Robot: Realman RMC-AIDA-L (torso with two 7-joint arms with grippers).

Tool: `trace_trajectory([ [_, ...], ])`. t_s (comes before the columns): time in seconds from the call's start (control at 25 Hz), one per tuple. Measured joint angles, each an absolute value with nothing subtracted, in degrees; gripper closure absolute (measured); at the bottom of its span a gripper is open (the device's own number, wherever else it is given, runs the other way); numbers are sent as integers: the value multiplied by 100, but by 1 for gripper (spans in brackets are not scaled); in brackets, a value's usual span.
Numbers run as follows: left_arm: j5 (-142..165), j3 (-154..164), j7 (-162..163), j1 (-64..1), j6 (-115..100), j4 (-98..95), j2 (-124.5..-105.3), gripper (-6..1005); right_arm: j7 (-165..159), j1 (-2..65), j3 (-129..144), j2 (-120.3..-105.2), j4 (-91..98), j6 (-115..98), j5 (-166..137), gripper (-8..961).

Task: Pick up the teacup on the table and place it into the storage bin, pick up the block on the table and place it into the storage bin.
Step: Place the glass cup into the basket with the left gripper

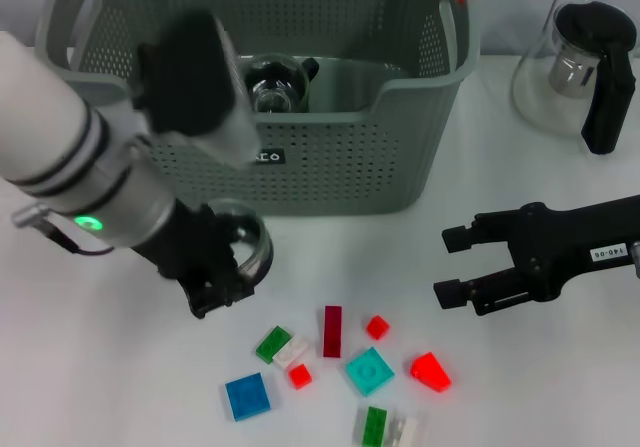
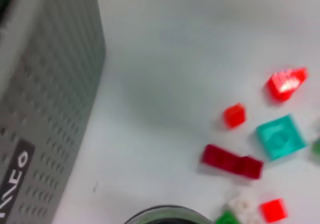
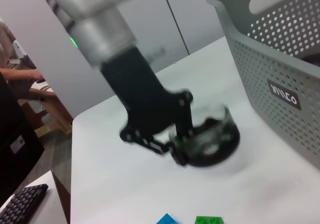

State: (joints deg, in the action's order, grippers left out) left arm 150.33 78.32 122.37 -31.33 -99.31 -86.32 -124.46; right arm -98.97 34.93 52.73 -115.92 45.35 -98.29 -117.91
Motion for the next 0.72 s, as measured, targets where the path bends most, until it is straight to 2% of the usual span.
trace_trajectory([
  [0.16, 14374, 7073, 12410, -3180, -10554, -9364, -12440, 953, -9896, 3503, 5274, -11576, 4535, -9849, -11795, 27],
  [0.44, 13002, 5594, 12733, -3927, -11035, -9951, -12388, 952, -9861, 3507, 5308, -11550, 4535, -9860, -11804, 27],
  [0.56, 13045, 5409, 12728, -4348, -10593, -9603, -12244, 952, -9845, 3510, 5314, -11548, 4535, -9863, -11810, 27],
  [0.72, 13254, 5486, 12591, -4873, -9477, -8139, -11858, 952, -9822, 3493, 5316, -11549, 4535, -9865, -11814, 27],
])
